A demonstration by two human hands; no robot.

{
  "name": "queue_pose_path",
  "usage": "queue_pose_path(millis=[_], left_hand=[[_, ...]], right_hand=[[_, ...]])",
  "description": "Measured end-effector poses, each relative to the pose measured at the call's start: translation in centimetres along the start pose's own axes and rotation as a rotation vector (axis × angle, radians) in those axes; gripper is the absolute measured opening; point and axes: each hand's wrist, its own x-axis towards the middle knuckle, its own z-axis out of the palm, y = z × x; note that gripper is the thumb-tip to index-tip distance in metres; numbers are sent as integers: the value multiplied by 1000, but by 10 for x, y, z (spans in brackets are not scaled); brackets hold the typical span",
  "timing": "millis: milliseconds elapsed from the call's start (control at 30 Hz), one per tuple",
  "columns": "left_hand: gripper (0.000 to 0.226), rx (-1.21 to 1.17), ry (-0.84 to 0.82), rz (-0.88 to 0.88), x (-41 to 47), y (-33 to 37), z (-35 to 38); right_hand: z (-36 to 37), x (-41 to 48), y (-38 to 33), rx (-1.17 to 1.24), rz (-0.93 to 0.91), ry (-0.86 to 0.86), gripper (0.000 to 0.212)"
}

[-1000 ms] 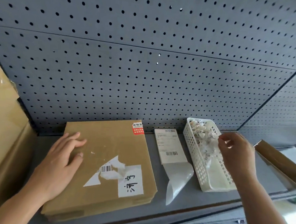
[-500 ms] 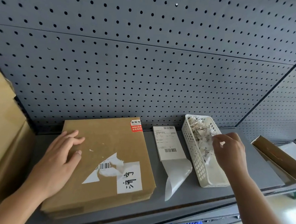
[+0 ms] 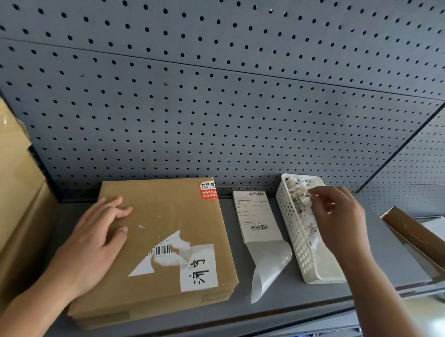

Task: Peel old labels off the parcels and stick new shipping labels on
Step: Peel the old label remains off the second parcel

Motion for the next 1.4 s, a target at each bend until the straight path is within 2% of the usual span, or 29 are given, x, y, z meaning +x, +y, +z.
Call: queue_pose_path(millis=[533,900,1067,1200,1400], left_hand=[[36,12,-5,-60,-1,2,0],[36,9,-17,-81,-2,5,-1],[36,18,-15,-86,-2,5,-2],[36,25,-34,-92,-2,5,-3],[38,30,-36,-96,-2,7,-4]], right_hand=[[65,-13,-85,169,-293,-194,15],[106,-50,-134,240,-421,-509,17],[120,-71,-146,273,-542,-649,16],[126,-85,-153,293,-541,-725,13],[129,-102,-166,194,-531,-712,16]])
